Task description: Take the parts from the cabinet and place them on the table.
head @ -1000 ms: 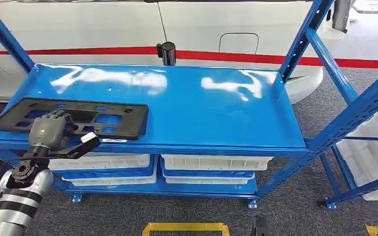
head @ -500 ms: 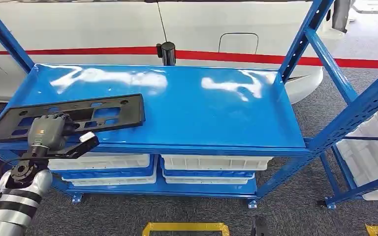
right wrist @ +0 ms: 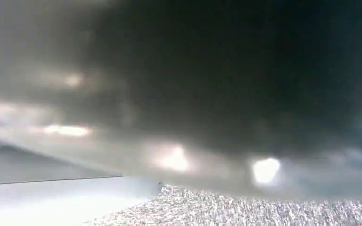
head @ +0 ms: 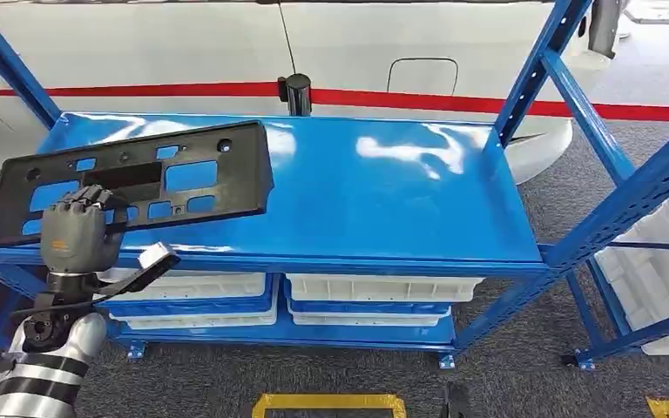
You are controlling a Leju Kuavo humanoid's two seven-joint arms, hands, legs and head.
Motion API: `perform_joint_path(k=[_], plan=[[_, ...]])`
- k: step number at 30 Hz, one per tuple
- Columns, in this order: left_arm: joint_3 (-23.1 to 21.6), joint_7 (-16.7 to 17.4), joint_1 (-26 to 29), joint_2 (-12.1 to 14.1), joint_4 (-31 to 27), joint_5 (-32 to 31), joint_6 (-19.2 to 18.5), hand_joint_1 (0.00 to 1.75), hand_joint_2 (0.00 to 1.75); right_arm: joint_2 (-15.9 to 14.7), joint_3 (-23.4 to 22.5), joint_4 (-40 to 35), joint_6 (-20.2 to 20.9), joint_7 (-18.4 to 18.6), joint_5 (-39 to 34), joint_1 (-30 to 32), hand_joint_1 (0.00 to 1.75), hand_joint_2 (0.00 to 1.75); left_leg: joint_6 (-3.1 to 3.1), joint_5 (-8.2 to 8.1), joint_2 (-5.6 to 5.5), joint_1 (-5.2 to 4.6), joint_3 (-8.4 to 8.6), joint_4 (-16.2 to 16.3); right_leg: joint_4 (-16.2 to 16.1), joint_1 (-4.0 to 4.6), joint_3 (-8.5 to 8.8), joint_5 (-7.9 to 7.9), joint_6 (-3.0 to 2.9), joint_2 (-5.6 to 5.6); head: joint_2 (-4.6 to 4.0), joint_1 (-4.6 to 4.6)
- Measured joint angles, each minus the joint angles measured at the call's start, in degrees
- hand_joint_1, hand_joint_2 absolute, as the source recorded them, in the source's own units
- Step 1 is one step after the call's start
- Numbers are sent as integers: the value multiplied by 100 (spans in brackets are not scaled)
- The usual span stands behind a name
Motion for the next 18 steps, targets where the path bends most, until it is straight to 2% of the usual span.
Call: perform_joint_path(k=[6, 13, 16, 17, 18], plan=[[-11, -37, 106, -153, -426, -42, 31, 175, 175, 17, -55, 0, -22, -4, 0, 2, 0, 0, 0, 0, 0, -2, 1, 8, -3, 0, 3, 4, 5, 0, 0, 2], [-17, -61, 138, -236, -647, -16, 37, 175, 175, 61, -87, 0, -35, -9, 0, 2, 0, 0, 11, -8, -1, -42, -3, 13, -5, -37, 1, 8, 15, 0, 0, 0], [-17, -79, 152, -243, -683, 26, 37, 175, 175, 77, -92, -2, -35, -9, 0, -5, 0, 0, 46, -16, -11, -72, -13, 18, -10, -60, 1, 23, 39, -4, 0, 2], [-17, -83, 158, -243, -698, 50, 35, 175, 175, 81, -94, -2, -35, -9, 0, -6, 0, 0, 74, 7, -14, -88, -18, 17, -12, -66, 1, 45, 74, -11, 0, -4], [-17, -98, 155, -243, -707, 63, 33, 175, 175, 87, -96, -2, -35, -9, 0, -10, 0, 0, 108, 32, -17, -77, -19, -22, -10, -58, 6, 47, 81, -19, 0, -4]])
